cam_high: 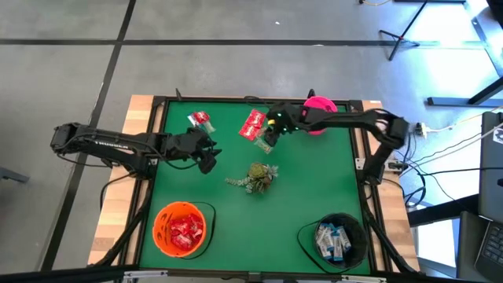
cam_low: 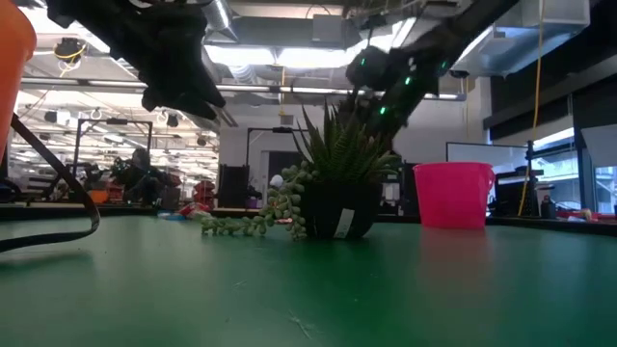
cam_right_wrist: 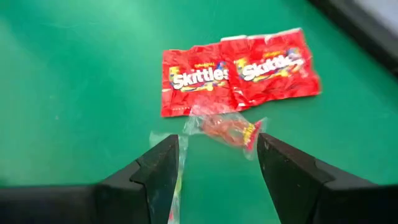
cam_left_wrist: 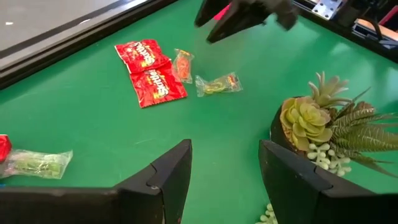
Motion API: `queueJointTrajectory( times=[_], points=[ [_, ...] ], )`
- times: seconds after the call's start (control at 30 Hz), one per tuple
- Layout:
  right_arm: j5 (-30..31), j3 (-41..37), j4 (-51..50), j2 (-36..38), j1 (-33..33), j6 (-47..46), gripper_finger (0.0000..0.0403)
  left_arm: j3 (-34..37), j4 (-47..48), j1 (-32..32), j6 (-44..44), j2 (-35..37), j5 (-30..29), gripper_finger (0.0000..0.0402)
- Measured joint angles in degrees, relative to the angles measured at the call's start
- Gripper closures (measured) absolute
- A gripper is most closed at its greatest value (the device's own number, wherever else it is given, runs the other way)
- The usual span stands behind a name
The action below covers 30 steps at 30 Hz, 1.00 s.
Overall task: Sort candy
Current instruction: Put the orange gummy into the pink bucket
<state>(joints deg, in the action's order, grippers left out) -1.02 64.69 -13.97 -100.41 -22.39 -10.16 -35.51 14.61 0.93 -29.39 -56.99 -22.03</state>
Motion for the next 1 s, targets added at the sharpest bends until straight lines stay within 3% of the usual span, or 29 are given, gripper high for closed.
queueJointTrajectory(
  times=[0.23, 0.6, 0.73, 1.0],
  points=[
    [-4.1, 0.0, 5.5, -7.3, -1.8, -3.2, 0.0187, 0.0, 0.1, 0.0, 0.1, 0.0, 0.2, 0.0223],
    [2.6, 0.1, 9.0, -12.7, -1.6, -3.1, 0.0192, 0.0, 0.3, 0.0, 0.1, 0.0, -1.4, 0.0223],
    [3.0, 0.3, 8.9, -13.6, -1.6, -2.8, 0.0229, 0.0, 0.3, 0.0, 0.7, 0.0, -1.4, 0.0223],
    [1.3, 0.0, 9.3, -13.0, -1.6, -2.9, 0.0353, 0.0, 0.3, 0.0, 2.2, 0.0, -1.4, 0.0223]
  ],
)
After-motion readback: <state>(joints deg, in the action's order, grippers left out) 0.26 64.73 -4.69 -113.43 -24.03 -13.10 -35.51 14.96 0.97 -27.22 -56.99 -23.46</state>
